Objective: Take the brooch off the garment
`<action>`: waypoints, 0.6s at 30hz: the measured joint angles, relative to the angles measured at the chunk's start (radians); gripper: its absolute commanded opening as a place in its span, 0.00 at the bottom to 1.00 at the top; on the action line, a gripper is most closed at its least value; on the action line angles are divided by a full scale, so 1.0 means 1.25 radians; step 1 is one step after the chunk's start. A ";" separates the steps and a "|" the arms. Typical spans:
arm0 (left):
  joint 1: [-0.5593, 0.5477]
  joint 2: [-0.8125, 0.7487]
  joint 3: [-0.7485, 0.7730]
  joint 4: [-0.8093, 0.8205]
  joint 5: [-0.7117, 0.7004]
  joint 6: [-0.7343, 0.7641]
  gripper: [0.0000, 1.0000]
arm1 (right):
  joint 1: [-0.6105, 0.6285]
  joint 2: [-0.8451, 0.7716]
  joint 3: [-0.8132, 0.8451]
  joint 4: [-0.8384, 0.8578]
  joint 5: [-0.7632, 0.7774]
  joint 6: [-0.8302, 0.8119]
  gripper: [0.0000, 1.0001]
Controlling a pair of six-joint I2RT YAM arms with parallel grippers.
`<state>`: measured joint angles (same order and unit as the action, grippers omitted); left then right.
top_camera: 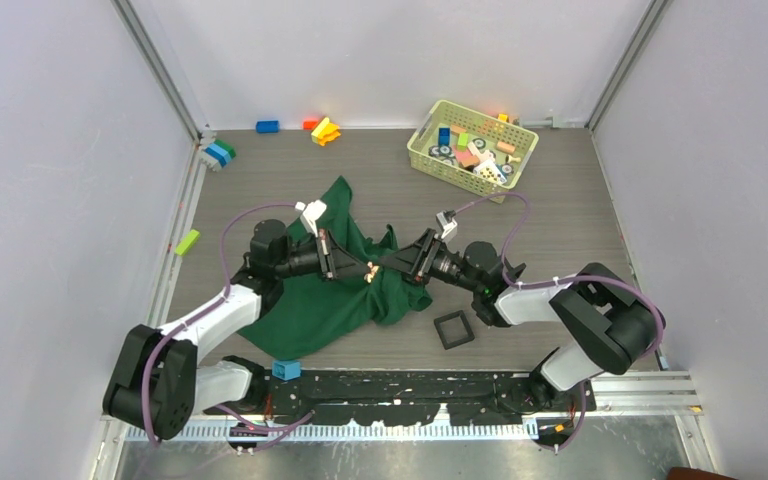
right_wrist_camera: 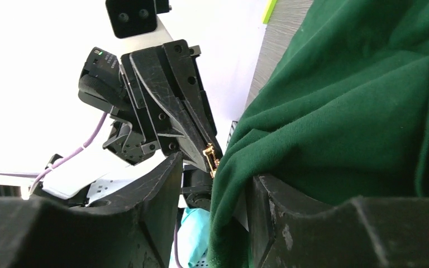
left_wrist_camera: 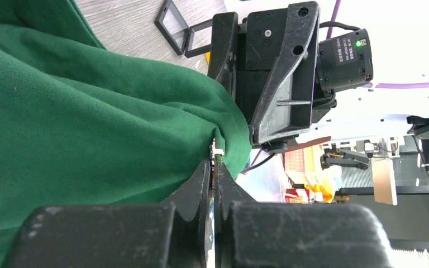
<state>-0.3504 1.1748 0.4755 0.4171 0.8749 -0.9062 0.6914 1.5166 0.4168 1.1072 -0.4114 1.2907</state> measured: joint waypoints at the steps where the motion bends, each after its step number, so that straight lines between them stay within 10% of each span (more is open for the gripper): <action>1: 0.000 0.002 -0.001 0.005 0.001 -0.005 0.00 | 0.000 0.001 0.000 0.006 -0.002 0.003 0.49; 18: 0.005 0.026 -0.004 0.076 0.021 -0.065 0.00 | 0.000 0.059 0.000 0.078 -0.032 0.036 0.37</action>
<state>-0.3447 1.2076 0.4706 0.5125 0.9016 -0.9871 0.6918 1.5902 0.4168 1.2041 -0.4511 1.3354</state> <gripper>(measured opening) 0.020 0.354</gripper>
